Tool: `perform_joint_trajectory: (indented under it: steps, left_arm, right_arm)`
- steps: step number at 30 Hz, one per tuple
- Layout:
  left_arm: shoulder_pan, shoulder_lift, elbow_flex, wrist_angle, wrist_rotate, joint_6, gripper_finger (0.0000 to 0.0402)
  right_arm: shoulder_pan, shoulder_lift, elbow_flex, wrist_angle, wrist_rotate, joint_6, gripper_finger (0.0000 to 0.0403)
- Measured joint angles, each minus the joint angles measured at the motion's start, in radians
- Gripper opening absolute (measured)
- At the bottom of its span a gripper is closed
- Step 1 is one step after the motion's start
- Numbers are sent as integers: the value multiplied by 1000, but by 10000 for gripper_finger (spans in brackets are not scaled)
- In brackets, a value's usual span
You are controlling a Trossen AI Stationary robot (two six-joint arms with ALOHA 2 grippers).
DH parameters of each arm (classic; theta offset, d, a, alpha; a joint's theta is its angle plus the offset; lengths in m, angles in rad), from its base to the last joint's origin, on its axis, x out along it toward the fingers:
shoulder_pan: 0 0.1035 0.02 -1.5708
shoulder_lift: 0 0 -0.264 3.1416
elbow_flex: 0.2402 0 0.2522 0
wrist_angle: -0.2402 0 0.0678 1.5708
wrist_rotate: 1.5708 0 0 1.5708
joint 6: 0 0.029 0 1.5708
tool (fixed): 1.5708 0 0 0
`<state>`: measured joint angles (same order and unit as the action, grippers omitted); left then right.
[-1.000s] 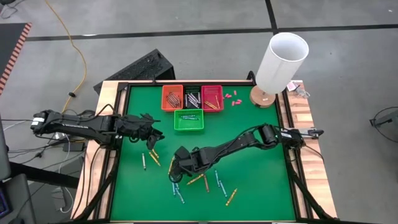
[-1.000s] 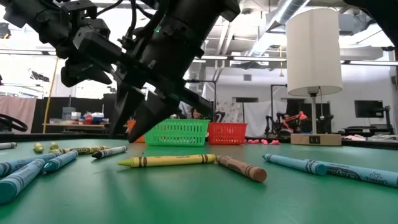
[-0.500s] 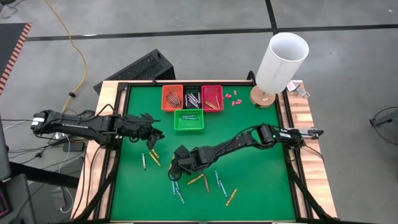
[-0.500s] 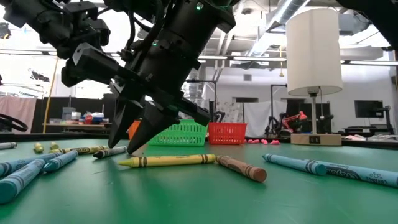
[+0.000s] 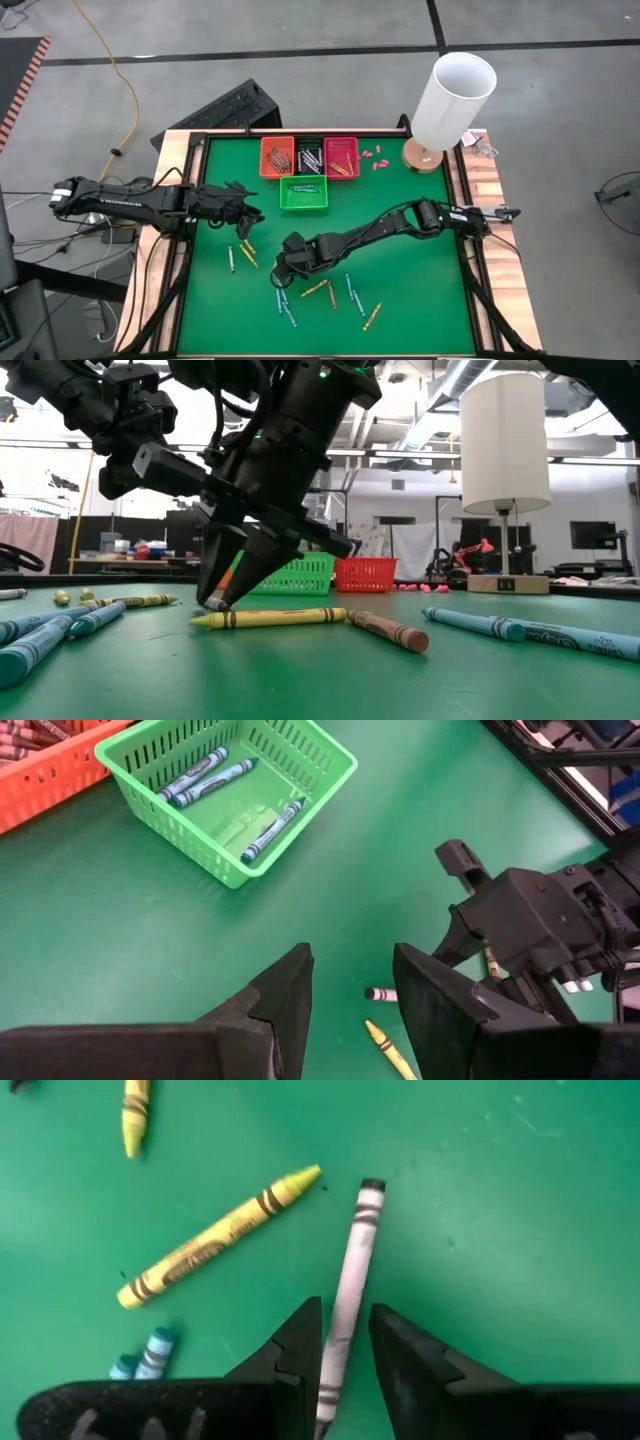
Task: Sort crayons
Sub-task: Put a black crayon in the black basket
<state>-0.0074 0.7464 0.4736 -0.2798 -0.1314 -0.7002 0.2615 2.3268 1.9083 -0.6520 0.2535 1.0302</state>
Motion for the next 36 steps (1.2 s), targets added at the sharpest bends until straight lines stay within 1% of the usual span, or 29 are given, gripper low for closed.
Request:
perform_joint_trajectory:
  steps: [5,8,19,29,36]
  left_arm:
    - [0,0,0,0,0,0,131]
    - [0,0,0,0,0,0,131]
    - [0,0,0,0,-13,15,131]
    - [0,0,0,9,-48,-2,131]
    - [0,0,0,35,-65,-4,131]
  right_arm:
    - [0,0,2,-42,-1,-10,108]
    - [1,-2,3,-95,-6,-10,96]
    - [7,-3,3,-118,-10,-123,8]
    - [-4,-33,-3,-106,-28,-225,2]
    - [-38,-119,-2,-95,-30,-281,1]
